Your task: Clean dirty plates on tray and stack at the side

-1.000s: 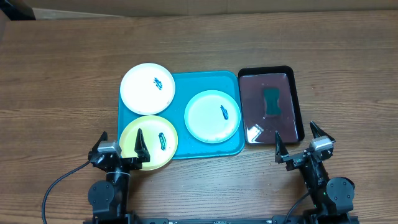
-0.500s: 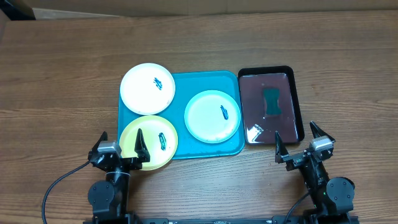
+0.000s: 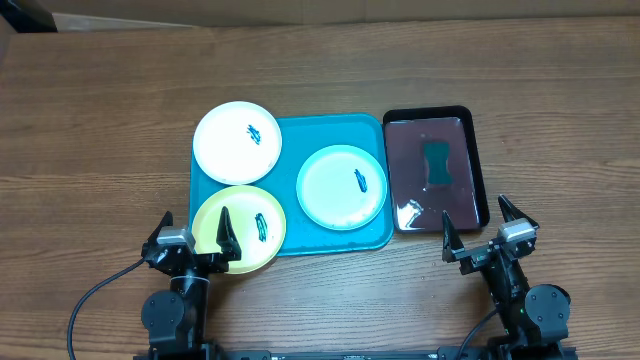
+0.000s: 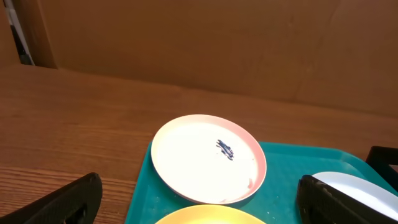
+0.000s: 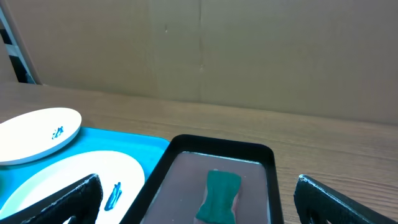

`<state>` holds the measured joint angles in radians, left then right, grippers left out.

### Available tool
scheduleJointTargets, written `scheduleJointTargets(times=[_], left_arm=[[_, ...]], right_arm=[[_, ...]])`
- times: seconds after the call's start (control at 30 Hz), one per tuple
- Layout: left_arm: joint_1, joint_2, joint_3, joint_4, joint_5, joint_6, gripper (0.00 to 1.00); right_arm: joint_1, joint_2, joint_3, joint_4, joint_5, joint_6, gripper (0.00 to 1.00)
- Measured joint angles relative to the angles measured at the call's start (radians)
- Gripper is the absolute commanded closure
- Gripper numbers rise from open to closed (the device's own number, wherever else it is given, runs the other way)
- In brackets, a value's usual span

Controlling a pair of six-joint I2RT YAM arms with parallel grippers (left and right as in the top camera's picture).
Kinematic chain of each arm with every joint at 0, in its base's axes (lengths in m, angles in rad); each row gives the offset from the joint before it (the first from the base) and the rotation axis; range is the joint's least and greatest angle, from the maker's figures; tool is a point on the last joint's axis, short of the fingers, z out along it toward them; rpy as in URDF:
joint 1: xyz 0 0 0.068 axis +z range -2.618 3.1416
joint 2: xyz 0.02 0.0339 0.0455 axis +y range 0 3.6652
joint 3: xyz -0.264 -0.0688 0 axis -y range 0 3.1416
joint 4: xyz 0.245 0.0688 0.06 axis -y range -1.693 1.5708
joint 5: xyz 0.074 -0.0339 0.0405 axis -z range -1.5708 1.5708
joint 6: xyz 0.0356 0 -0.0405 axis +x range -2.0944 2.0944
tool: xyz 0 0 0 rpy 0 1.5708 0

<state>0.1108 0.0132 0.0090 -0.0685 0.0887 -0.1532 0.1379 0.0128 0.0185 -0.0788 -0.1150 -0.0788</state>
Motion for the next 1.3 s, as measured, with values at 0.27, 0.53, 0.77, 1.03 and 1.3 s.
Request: scheduleJointTargets(times=[0.27, 0.53, 0.77, 1.03, 1.3], left_arm=[[0.000, 0.000, 0.000, 0.002, 0.000, -0.001, 0.00], [0.000, 0.000, 0.044, -0.038, 0.155, -0.024, 0.00], [0.000, 0.133, 0.436, -0.330, 0.245, -0.031, 0.00], [-0.003, 0.636, 1.101, -0.882, 0.381, 0.025, 0.00], [-0.006, 1.126, 1.582, -1.236, 0.495, 0.026, 0.00]], right_arm=[[0.000, 0.000, 0.000, 0.000, 0.000, 0.000, 0.00], [0.000, 0.000, 0.000, 0.000, 0.000, 0.000, 0.00], [0.000, 0.000, 0.000, 0.000, 0.000, 0.000, 0.00], [0.000, -0.001, 0.000, 0.000, 0.000, 0.000, 0.00], [0.000, -0.001, 0.000, 0.000, 0.000, 0.000, 0.00]])
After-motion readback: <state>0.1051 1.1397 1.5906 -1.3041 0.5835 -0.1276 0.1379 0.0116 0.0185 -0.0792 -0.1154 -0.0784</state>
